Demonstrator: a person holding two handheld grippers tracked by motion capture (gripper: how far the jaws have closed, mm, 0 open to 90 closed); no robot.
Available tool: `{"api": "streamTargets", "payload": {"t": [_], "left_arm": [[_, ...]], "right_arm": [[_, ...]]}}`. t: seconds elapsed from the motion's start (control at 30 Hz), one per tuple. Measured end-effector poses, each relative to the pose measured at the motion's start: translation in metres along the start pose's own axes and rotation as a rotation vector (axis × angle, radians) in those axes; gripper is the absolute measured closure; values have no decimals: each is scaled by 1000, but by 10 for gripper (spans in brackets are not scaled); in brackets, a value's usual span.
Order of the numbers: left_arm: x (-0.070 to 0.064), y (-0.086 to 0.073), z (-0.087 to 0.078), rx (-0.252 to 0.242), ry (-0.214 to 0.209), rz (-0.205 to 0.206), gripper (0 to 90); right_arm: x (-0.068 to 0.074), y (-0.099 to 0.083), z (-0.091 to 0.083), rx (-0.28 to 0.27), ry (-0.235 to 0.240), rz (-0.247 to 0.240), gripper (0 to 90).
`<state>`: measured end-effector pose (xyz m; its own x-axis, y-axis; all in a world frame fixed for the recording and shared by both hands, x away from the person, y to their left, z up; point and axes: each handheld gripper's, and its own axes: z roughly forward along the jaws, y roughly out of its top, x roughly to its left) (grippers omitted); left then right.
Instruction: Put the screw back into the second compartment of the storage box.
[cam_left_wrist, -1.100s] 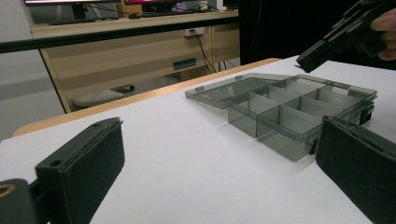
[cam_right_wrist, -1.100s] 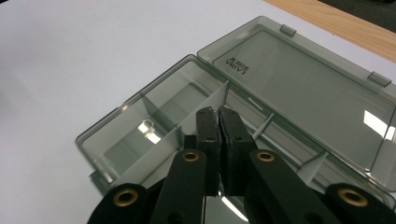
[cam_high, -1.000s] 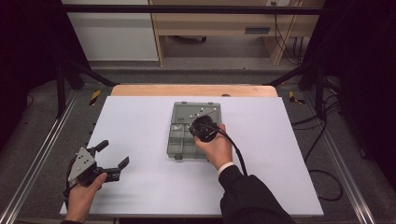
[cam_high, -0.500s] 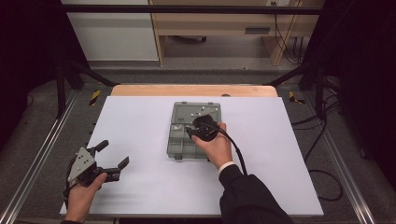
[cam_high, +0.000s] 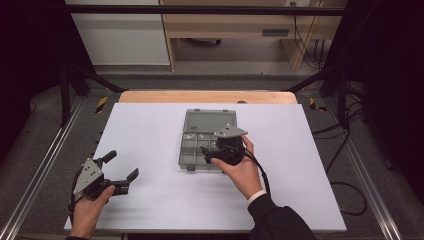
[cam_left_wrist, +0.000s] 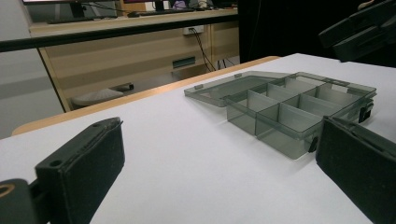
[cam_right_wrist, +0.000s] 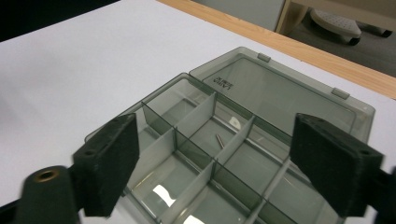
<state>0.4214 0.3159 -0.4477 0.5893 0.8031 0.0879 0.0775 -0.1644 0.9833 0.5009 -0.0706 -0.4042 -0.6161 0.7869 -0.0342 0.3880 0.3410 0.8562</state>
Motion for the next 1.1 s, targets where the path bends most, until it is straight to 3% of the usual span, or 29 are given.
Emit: {"api": "streamTargets", "payload": {"t": [0.1, 0.27, 0.53, 0.93, 1.1], "left_arm": [[0, 0, 0, 1, 0, 0, 11], [-1, -1, 0, 4, -2, -1, 11], [0, -1, 0, 5, -1, -3, 10], [0, -1, 0, 3, 0, -4, 10], [0, -1, 0, 3, 1, -4, 10]], "right_arm": [[0, -6, -8, 10, -35, -49, 90], [-3, -17, -19, 29, -67, -88, 74], [-14, -32, -34, 21, -83, -45, 79], [-30, -45, -51, -36, -132, -41, 83], [-38, -52, -59, -66, -151, -2, 89]]}}
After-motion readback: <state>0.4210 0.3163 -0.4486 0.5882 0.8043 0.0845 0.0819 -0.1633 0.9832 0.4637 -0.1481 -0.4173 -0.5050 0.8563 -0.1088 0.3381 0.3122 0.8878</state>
